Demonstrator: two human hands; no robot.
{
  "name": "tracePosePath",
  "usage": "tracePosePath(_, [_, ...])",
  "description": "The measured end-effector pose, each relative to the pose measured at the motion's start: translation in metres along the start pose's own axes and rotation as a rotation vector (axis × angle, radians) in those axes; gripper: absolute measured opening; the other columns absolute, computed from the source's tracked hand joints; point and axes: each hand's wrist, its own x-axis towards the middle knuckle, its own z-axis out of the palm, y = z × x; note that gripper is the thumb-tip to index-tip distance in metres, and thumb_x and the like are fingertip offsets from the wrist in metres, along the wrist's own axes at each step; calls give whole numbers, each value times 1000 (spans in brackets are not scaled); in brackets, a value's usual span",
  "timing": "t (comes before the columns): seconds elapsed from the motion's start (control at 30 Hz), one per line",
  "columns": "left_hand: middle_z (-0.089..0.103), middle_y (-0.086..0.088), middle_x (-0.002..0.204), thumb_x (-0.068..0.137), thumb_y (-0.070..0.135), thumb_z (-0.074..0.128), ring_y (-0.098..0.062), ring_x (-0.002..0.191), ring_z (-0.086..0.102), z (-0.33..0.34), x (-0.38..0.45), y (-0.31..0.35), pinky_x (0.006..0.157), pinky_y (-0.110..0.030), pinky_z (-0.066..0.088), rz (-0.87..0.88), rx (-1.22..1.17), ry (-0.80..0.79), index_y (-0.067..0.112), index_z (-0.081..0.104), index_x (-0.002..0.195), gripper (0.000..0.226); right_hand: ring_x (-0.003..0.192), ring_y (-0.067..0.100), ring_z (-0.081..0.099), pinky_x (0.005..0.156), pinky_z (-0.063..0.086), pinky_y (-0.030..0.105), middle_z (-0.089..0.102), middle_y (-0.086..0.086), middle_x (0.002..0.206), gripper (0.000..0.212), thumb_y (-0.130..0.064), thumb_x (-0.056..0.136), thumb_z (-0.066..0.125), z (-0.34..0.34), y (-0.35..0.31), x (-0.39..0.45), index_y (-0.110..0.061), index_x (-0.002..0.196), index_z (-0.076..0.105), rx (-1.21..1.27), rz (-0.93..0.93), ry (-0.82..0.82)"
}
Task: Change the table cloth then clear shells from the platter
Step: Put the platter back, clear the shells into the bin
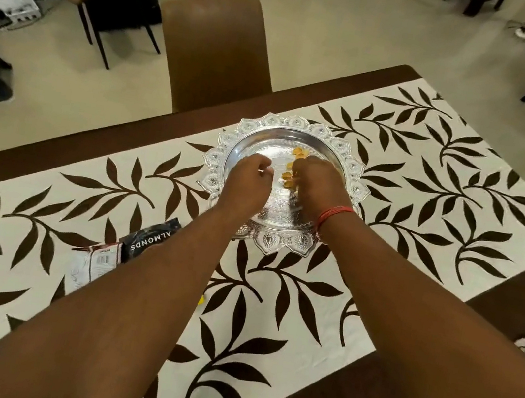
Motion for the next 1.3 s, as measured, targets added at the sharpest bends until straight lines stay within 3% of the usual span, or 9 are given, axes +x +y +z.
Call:
tracePosePath(0.17, [67,-11,94,103,35,44,-21,80,62,1,1,19,68,-35,49,-433,-648,-3,13,60,95,29,87,19,65,78,51,29,72,6,96,16,-7,87,63,-11,-18,4,-11,95,75,346,170,116])
tracePosePath(0.3, [71,-4,76,103,51,38,-17,76,66,0,2,24,76,-35,55,-610,-1094,-39,9,65,97,50,84,13,65,78,51,24,74,3,95,18,-7,87,62,-26,-49,2,-14,98,75,525,70,26])
tracePosePath(0.43, [72,-7,87,104,50,35,-19,88,69,-8,3,24,83,-34,59,-672,-1327,-40,10,67,92,53,92,18,66,85,52,31,74,3,97,22,-13,88,60,-32,-61,5,-17,103,75,379,-137,-84])
tracePosePath(0.5, [64,-4,68,105,43,37,-15,64,64,-13,4,26,57,-29,59,-678,-1321,-2,10,62,82,48,88,13,66,81,52,27,74,0,94,18,-13,90,61,-34,-57,5,-18,101,75,537,-104,-10])
tracePosePath(0.6, [60,-8,62,105,34,41,-15,51,59,-24,4,24,48,-25,54,-702,-1259,53,6,57,76,44,84,12,65,78,53,27,73,-2,96,16,-23,95,60,-32,-37,10,-22,102,73,557,63,184])
tracePosePath(0.77, [51,0,55,104,36,43,-7,41,42,-45,6,4,37,-17,35,-740,-1253,65,11,53,71,42,131,36,43,108,38,50,52,12,138,52,-57,93,48,-3,-6,11,-30,136,52,-96,122,-171])
tracePosePath(1.03, [47,-2,61,105,35,41,-8,41,38,-54,5,-4,36,-17,32,-734,-1191,74,11,51,71,43,105,36,52,74,42,37,59,15,109,31,4,85,53,13,-38,-8,-6,113,62,-121,-196,-64])
tracePosePath(1.17, [50,-4,63,105,35,41,-9,41,43,-55,-1,-2,39,-17,39,-729,-1181,66,8,53,73,44,96,34,55,68,34,32,61,14,100,26,6,80,58,13,-35,-6,-7,102,64,-100,-250,-65])
tracePosePath(1.3, [51,-9,68,106,35,38,-15,52,50,-51,-5,6,47,-23,52,-717,-1233,64,4,54,77,45,89,23,62,74,47,30,67,7,95,13,-6,85,67,5,-36,2,-11,96,72,228,-53,25])
